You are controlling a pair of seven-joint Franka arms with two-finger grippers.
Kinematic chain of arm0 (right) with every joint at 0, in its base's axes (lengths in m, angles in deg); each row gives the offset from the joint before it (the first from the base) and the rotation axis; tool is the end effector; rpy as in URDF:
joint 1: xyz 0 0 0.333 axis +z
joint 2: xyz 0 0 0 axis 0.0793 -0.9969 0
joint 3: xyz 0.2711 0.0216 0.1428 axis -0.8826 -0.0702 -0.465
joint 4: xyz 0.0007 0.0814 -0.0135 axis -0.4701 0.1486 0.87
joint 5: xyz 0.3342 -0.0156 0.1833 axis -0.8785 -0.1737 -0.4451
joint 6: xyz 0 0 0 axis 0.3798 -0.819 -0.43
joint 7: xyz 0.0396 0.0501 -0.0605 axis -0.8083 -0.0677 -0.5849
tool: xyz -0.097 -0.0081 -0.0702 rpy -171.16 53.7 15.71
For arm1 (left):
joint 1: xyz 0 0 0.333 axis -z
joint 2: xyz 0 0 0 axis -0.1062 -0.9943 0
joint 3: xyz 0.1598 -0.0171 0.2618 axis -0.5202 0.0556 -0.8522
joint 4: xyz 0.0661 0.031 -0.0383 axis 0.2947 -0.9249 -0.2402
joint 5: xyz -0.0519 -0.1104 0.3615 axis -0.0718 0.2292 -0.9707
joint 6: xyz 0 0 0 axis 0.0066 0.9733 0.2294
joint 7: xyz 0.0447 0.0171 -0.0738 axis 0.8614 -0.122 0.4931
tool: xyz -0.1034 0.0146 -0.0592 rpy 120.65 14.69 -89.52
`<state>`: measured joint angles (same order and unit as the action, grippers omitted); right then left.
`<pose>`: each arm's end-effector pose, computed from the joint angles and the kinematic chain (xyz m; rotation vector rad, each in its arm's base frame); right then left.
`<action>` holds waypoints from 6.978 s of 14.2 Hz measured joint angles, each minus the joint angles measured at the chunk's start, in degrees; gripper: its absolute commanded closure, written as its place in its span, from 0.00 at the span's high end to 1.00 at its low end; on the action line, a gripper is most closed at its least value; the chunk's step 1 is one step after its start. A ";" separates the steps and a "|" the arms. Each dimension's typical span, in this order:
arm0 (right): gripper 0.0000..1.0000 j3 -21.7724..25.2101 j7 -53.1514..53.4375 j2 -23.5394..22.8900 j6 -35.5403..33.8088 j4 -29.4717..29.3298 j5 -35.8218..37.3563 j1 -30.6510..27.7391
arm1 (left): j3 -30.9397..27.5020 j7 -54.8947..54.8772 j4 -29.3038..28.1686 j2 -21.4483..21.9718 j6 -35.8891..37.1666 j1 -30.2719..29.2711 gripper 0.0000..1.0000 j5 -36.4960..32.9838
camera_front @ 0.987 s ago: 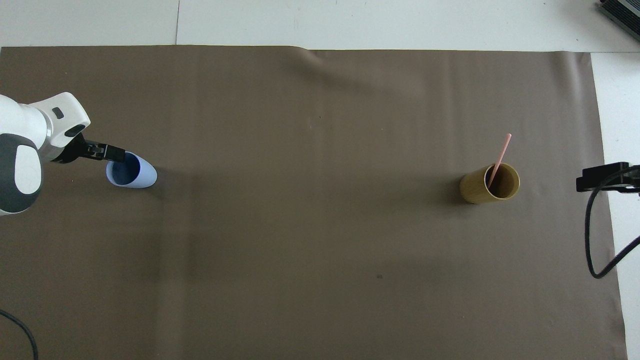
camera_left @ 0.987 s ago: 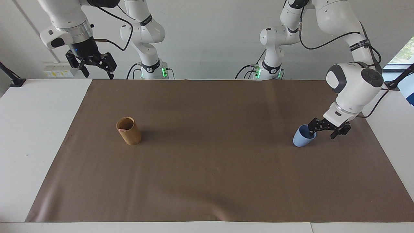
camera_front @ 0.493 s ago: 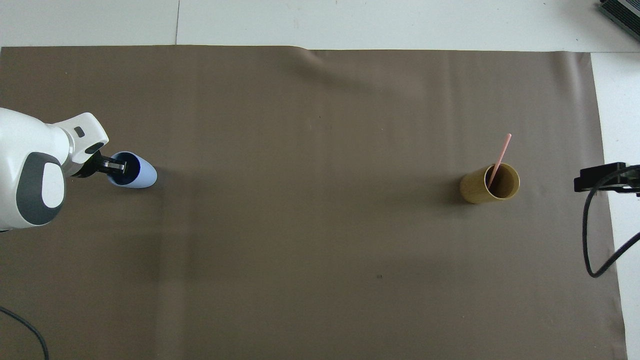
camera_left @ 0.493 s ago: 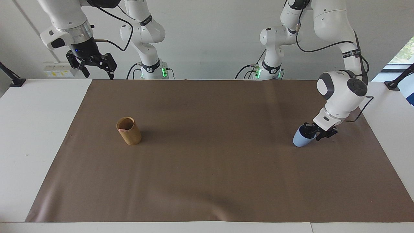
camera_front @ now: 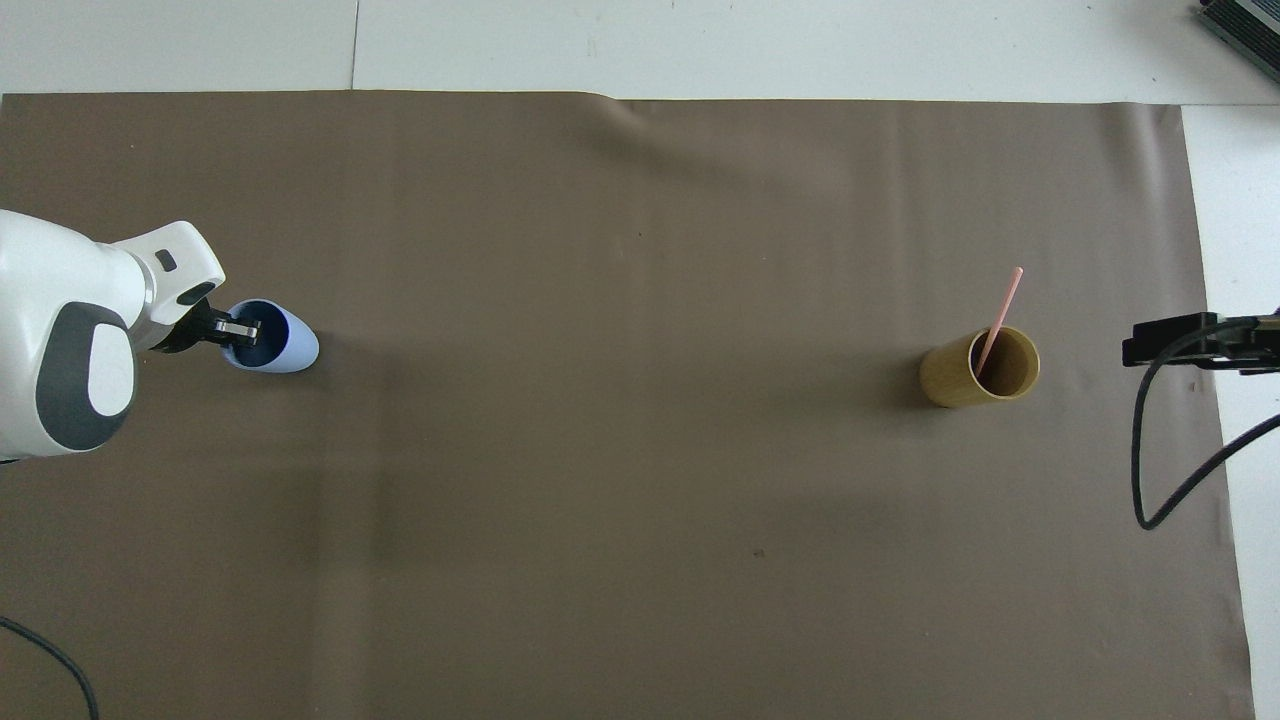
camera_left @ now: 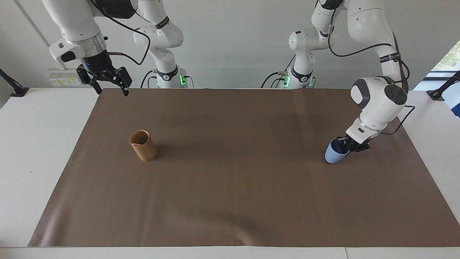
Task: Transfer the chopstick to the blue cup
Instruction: 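Reach the left gripper to the tipped blue cup and grasp it, then stand the blue cup upright with the left gripper while the right gripper reaches the straw, then release the blue cup and withdraw the left gripper while the right gripper grasps the straw, then lift the pink straw out of the yellow cup with the right gripper, then carry the straw with the right gripper over the blue cup, then lower the straw into the blue cup and open the right gripper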
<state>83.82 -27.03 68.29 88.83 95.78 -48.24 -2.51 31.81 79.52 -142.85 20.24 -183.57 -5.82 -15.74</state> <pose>0.5243 -0.0231 0.5774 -3.1225 0.0297 -0.1055 0.5839 -0.0487 0.3538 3.0835 -0.3344 0.0768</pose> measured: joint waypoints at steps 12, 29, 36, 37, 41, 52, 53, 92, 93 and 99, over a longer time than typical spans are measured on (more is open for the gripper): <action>1.00 0.01 -31.29 -7.26 17.95 8.65 -4.72 -0.01 | 0.47 36.87 -0.08 0.76 0.06 29.77 0.00 0.05; 0.24 0.06 -31.79 -11.79 24.08 8.93 -6.97 1.44 | -1.29 34.43 1.52 9.35 8.96 27.25 1.00 0.06; 0.01 0.29 -31.77 -11.78 24.08 9.01 -6.99 1.30 | -1.73 14.74 6.38 15.76 18.97 14.21 1.00 0.05; 0.00 0.30 -31.77 -11.78 24.08 9.01 -6.99 1.27 | -1.76 12.82 8.82 15.72 21.39 13.17 1.00 0.01; 0.00 0.32 -31.77 -11.78 24.04 8.91 -7.00 0.72 | -1.81 7.35 20.60 15.74 32.74 7.10 1.00 -0.56; 0.00 0.93 -31.76 -5.39 16.43 6.93 -13.22 -1.91 | -1.19 6.42 27.78 15.25 49.08 4.27 1.00 -0.51; 0.00 0.99 -31.74 -4.92 15.39 6.31 -13.80 -2.18 | -1.21 6.42 27.78 15.25 49.08 4.27 1.00 -0.51; 0.00 -2.72 36.27 -12.13 29.91 -0.07 4.17 35.92 | -1.30 6.44 27.78 15.25 47.93 4.27 1.00 -0.51; 0.00 -2.72 36.36 -12.13 30.19 0.26 4.17 35.92 | -1.30 6.44 27.78 15.25 47.93 4.27 1.00 -0.51; 0.14 -2.75 38.17 -13.80 35.49 3.37 4.17 36.10 | -1.30 6.44 27.78 15.25 47.93 4.27 1.00 -0.51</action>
<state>81.07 11.13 54.49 124.32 99.15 -44.07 33.59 30.50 85.97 -115.08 35.49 -135.64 -1.55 -16.26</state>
